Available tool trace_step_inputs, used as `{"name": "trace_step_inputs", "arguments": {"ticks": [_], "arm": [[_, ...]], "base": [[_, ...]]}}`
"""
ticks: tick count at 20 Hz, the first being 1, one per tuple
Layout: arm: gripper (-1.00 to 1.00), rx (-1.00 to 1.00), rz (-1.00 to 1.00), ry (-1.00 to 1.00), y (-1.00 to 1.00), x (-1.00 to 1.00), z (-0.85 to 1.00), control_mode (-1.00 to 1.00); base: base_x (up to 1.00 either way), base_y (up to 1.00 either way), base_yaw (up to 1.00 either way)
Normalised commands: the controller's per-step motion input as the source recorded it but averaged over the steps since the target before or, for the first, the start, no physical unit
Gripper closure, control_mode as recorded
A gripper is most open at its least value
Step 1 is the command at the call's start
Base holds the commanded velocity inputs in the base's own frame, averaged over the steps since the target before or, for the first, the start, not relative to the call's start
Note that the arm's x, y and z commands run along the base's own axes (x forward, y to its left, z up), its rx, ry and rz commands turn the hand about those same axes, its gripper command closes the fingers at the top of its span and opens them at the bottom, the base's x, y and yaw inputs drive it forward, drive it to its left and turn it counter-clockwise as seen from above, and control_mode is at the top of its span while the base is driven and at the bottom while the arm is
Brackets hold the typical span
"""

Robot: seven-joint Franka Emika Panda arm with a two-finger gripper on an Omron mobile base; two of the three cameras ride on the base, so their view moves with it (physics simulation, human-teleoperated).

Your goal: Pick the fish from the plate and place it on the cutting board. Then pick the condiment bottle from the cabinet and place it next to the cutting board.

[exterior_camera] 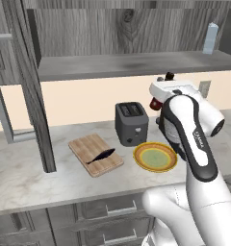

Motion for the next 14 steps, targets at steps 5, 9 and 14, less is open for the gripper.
{"name": "trace_step_inputs", "arguments": {"ticks": [5,9,14], "arm": [[1.00,0.11,0.00,0.02,0.04,-0.38,-0.03,-1.00],[1.00,0.12,0.00,0.04,0.06,-0.32,-0.05,-1.00],[1.00,0.14,0.00,0.06,0.02,-0.27,-0.04,-1.00]], "base": [[0.00,0.00,0.00],[0.00,0.00,0.00],[0.00,0.00,0.00]]}}
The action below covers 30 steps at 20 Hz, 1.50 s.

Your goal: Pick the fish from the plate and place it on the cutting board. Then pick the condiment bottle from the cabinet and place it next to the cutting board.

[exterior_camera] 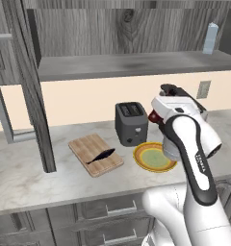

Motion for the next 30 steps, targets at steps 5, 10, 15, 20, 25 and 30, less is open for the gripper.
{"name": "trace_step_inputs", "arguments": {"ticks": [5,10,15,20,25,30], "arm": [[1.00,0.14,0.00,0.07,0.01,-0.27,-0.06,-1.00],[1.00,0.12,0.00,0.07,0.03,-0.29,-0.05,-1.00],[1.00,0.04,0.00,0.08,0.18,-0.17,-0.02,-1.00],[1.00,0.00,0.01,0.11,0.22,-0.02,-0.08,-1.00],[1.00,0.00,0.07,0.12,0.17,0.06,-0.06,-1.00],[1.00,0.00,0.12,0.05,0.05,0.11,-0.10,-1.00]], "base": [[0.00,0.00,0.00],[0.00,0.00,0.00],[0.00,0.00,0.00],[0.00,0.00,0.00],[0.00,0.00,0.00],[0.00,0.00,0.00]]}}
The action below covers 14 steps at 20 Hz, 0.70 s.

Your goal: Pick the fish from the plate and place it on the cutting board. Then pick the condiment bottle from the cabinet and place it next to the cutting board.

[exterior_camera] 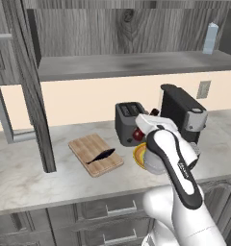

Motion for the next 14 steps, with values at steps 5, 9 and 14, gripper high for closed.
{"name": "trace_step_inputs", "arguments": {"ticks": [5,9,14], "arm": [[1.00,-0.02,0.11,0.08,0.00,0.00,-0.26,-1.00],[1.00,-0.03,0.11,0.14,0.05,0.00,-0.31,-1.00],[1.00,-0.03,0.09,0.14,0.17,0.00,-0.32,-1.00]], "base": [[0.00,0.00,0.00],[0.00,0.00,0.00],[0.00,0.00,0.00]]}}
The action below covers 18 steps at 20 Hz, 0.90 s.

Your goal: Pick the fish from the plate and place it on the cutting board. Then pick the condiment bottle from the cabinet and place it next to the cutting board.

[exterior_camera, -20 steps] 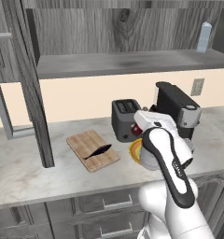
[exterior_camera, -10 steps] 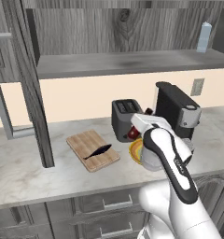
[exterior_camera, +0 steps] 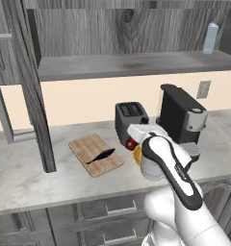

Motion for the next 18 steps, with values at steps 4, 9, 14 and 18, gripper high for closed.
{"name": "trace_step_inputs", "arguments": {"ticks": [4,9,14,18], "arm": [[1.00,-0.05,0.05,0.06,0.23,0.00,-0.21,-1.00],[1.00,-0.05,0.00,0.00,0.13,-0.15,-0.09,-1.00],[1.00,-0.04,-0.09,-0.05,0.02,-0.28,-0.15,-1.00],[1.00,-0.03,-0.11,-0.05,0.02,-0.30,-0.13,-1.00]], "base": [[0.00,0.00,0.00],[0.00,0.00,0.00],[0.00,0.00,0.00],[0.00,0.00,0.00]]}}
